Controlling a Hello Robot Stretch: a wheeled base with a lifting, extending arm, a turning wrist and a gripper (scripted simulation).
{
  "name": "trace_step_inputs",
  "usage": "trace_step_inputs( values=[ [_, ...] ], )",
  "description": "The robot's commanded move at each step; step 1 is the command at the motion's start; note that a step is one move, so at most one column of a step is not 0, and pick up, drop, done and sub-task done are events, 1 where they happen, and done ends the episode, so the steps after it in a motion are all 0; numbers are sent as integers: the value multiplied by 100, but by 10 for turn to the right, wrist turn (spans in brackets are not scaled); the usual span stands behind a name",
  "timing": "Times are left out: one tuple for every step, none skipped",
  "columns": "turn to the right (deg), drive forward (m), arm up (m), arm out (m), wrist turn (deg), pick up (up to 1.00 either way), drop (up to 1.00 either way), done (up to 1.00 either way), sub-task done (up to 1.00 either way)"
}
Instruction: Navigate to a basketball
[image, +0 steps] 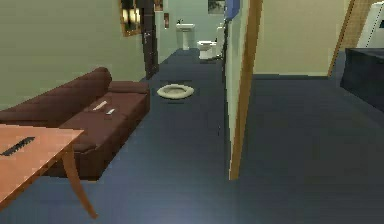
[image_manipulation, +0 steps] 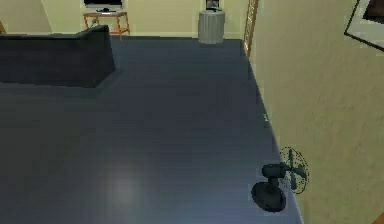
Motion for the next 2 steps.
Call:
trace_step_inputs(
  values=[
    [0, 10, 0, 0, 0, 0, 0, 0, 0],
    [450, 0, 0, 0, 0, 0, 0, 0, 0]
  ],
)
